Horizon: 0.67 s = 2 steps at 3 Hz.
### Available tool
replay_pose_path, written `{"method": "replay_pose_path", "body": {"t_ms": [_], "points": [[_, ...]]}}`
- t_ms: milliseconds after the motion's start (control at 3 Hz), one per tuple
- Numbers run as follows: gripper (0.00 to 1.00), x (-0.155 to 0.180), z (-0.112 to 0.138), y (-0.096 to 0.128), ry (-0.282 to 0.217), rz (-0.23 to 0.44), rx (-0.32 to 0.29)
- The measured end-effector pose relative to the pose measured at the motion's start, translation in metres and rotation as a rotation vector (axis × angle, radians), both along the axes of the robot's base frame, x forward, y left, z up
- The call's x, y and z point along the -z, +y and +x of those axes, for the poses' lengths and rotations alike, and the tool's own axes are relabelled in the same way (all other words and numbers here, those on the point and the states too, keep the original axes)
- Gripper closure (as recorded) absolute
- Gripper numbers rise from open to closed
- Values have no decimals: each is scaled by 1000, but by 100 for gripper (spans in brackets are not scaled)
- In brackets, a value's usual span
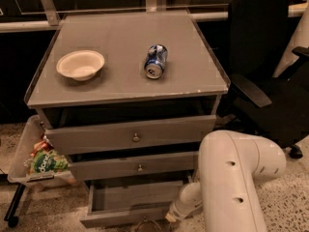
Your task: Close bottom drawer
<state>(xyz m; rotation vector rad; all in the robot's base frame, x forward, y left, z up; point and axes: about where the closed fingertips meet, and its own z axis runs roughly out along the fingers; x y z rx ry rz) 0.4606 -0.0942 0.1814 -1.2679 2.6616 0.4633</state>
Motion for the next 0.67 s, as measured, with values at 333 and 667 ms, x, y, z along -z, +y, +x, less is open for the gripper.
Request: {"method": "replay_pose_path", "body": {"t_ms": [333, 667], "points": [[100, 6, 10, -4, -24, -36, 4], [100, 3, 24, -12, -60, -67, 19]]}}
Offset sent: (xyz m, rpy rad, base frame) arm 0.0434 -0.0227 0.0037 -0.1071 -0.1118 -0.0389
